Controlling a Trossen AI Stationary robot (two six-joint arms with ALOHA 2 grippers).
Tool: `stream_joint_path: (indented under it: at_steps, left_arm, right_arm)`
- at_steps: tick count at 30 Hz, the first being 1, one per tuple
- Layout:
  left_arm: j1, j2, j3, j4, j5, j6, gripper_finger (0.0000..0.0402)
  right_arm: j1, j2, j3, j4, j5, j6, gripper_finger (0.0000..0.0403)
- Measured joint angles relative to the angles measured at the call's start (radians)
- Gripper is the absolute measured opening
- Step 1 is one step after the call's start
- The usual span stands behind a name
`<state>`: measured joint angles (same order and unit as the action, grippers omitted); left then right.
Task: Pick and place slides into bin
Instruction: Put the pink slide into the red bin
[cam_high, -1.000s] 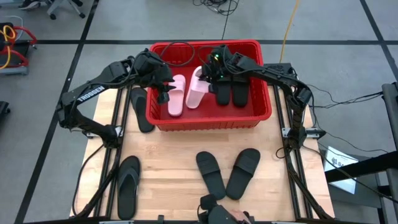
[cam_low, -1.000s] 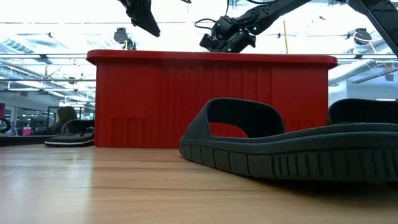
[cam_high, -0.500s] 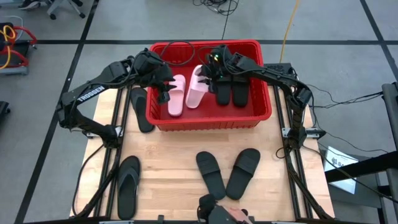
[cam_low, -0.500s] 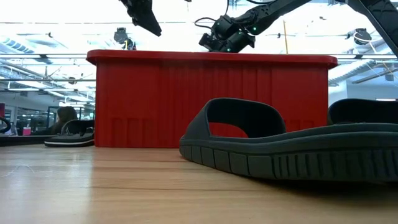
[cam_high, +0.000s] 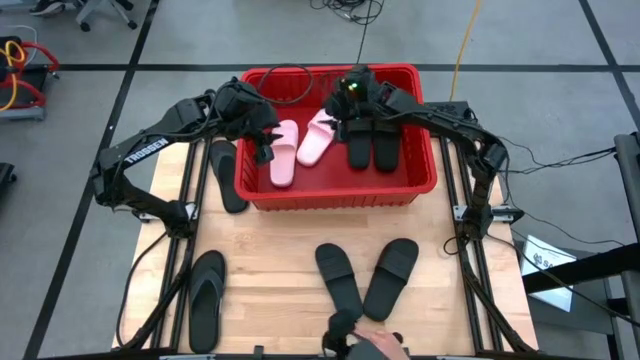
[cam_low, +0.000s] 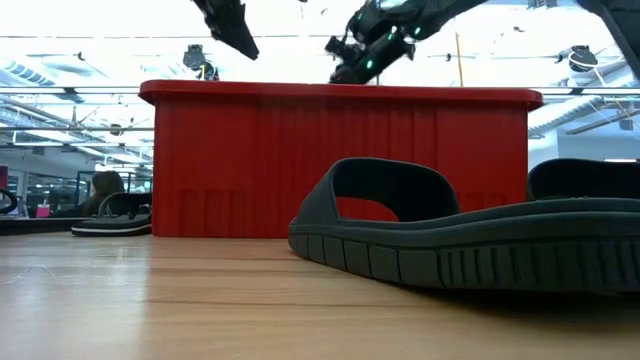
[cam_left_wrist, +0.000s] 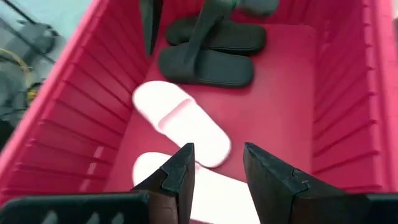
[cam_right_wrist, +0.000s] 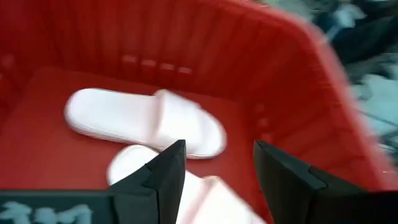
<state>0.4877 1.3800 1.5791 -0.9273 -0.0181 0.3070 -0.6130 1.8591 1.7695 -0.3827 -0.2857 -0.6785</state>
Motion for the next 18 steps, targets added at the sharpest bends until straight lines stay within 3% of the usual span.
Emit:
stream_joint_path:
  at_steps: [5,12,18]
  left_arm:
    - [0.005,0.029,0.002,0.066,-0.034,0.013,0.0134]
    - [0.039,0.144,0.002,0.262,-0.037,0.084,0.0134]
    - [0.078,0.264,0.002,0.308,-0.036,0.197,0.0134]
  right_arm:
    - [0.006,-0.123,0.0,-0.048,0.082,-0.01,0.0174]
    - [0.007,-0.285,0.0,-0.149,0.077,0.063,0.0177]
    - [0.007,-0.391,0.001,-0.208,0.076,0.072,0.0172]
